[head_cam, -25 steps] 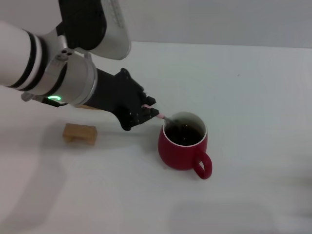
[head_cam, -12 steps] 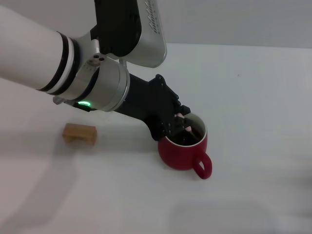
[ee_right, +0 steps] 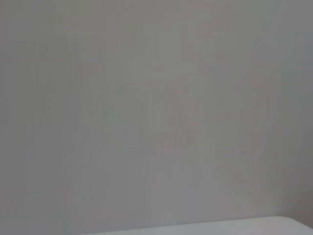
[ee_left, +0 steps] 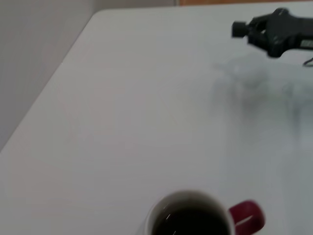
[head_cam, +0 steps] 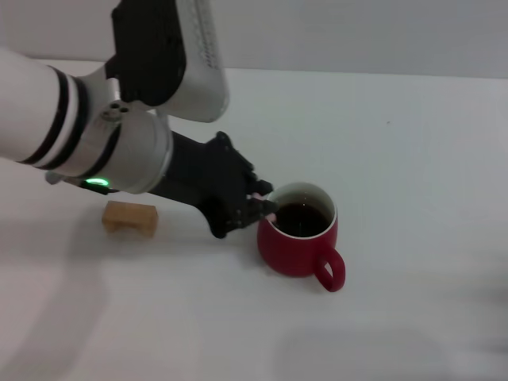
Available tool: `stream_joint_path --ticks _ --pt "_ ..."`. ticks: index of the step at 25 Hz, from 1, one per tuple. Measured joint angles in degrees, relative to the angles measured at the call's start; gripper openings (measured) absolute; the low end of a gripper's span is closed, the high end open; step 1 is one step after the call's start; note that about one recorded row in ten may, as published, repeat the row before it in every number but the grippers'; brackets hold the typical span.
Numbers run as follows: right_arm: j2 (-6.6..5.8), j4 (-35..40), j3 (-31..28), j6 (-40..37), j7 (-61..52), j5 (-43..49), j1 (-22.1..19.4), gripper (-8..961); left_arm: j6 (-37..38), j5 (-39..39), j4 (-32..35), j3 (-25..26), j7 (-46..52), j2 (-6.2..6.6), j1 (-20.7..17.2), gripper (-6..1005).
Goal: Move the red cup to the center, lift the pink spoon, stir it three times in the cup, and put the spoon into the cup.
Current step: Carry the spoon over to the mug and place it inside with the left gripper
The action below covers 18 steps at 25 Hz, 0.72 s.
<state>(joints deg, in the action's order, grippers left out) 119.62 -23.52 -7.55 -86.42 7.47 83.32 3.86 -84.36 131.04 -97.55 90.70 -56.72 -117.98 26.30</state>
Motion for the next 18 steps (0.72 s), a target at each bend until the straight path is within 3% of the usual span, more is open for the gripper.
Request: stream_joint_path --ticks 10,18 --pt "0.0 -0.1 0.0 0.0 0.0 0.1 0.0 -1 2.4 2.2 2.5 3.6 -0.3 -0.09 0.2 216" --pt "0.0 -0.1 0.0 -0.4 0.0 0.1 -0.2 0 5.6 1.0 4.8 0.8 0.0 -0.32 1.4 217"
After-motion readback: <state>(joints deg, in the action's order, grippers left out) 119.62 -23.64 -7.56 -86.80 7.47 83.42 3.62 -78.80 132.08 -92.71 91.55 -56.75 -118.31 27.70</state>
